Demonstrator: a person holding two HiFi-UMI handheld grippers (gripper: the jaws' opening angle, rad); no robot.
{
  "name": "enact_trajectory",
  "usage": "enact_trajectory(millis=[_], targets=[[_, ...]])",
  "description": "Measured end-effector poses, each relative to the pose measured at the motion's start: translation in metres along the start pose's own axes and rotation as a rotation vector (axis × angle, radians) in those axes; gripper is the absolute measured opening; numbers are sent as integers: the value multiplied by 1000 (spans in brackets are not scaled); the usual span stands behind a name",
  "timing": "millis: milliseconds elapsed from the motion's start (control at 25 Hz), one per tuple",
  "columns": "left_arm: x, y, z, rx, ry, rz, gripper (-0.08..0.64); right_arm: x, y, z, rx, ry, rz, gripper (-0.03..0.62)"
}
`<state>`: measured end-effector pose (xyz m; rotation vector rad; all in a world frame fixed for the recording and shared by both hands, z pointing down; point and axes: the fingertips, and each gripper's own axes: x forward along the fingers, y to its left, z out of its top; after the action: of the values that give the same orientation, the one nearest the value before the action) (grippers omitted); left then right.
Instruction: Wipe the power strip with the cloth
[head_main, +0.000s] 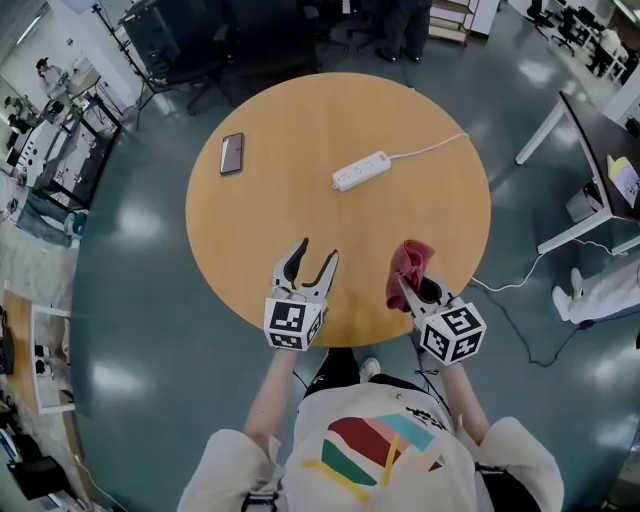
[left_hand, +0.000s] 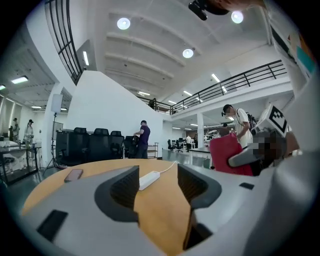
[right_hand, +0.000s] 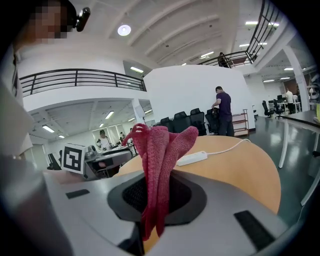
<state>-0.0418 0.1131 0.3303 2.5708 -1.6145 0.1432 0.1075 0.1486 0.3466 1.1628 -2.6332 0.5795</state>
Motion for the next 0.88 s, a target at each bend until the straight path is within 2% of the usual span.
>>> enact_trajectory(millis=[240,320,400,520,680,880], targets=[[92,61,-25,27,103,-106,269,74,-22,41,-28,56,-15,38],[125,71,-37,55,157,-151,326,96,-35,54,-38,68,-9,38],[157,80,-52,78,219,-180,350,120,-49,66,-45,77,21,38],[199,92,-74,108,294,-201,350,158,-72,80,-42,98,102,38],[257,105,-104,210,392,-223,350,218,-112,89,-17,161,231,40],[292,108,-133,295,486,-287,350,292,-134,89,92,299,477,40]])
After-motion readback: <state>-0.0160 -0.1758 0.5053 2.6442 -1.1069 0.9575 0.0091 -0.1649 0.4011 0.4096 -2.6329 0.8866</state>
